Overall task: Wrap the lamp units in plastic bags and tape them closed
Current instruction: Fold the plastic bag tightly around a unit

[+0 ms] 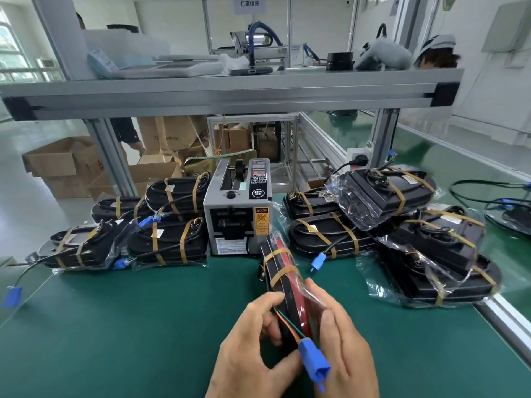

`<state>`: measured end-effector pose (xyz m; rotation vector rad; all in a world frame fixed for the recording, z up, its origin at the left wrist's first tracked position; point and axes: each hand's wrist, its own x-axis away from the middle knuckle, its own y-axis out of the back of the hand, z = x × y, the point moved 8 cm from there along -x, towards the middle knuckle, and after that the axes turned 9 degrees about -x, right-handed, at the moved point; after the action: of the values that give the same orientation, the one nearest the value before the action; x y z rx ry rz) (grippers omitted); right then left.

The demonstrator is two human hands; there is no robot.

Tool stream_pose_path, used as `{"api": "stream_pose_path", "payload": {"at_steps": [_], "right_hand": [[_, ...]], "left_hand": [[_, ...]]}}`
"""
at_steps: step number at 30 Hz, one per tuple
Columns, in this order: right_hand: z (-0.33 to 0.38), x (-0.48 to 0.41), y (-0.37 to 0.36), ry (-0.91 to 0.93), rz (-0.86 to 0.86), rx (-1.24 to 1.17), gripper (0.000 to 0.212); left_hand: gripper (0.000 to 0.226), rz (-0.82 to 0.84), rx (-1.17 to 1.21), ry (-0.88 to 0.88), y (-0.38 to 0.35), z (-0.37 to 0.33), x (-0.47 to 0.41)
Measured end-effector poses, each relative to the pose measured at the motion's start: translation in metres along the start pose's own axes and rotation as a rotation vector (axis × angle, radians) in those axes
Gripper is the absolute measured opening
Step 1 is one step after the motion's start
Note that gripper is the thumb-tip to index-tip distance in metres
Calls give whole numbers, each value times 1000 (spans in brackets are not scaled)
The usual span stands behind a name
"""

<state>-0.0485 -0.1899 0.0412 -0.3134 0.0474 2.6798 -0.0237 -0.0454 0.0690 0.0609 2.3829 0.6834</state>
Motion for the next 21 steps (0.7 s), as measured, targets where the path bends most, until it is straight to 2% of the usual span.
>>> {"api": "stream_pose_path", "payload": {"at_steps": [2, 4, 6, 8, 10, 14, 16, 18, 21], "right_hand": [[3, 0, 2, 0, -41, -116, 28], [0, 3, -1, -29, -47, -178, 35], [-6, 3, -7, -79, -29, -215, 33], [-12, 1, -11, -141, -22, -267, 51], [-15, -3, -7, -171, -44, -265, 56], [-14, -10, -6, -124, -56, -204, 38], [-14, -8, -14, -87, -5, -225, 45], [-13, -7, -13, -74, 12, -278, 47], [-7, -14, -3, -73, -46, -226, 35]], "left_hand": [[47, -10, -38, -84, 4, -6, -4], [37, -4, -63, -121, 7, -9, -9], [31, 8, -67, -130, 10, -11, -13], [27, 25, -84, -156, 10, -16, -14], [28, 39, -83, -180, 7, -20, -14], [41, 170, -72, -187, -4, -18, -6], [44, 244, -42, -178, -8, -13, -2], [47, 176, 55, -58, 0, 1, -9], [38, -59, 183, 391, 20, 46, -37]]}}
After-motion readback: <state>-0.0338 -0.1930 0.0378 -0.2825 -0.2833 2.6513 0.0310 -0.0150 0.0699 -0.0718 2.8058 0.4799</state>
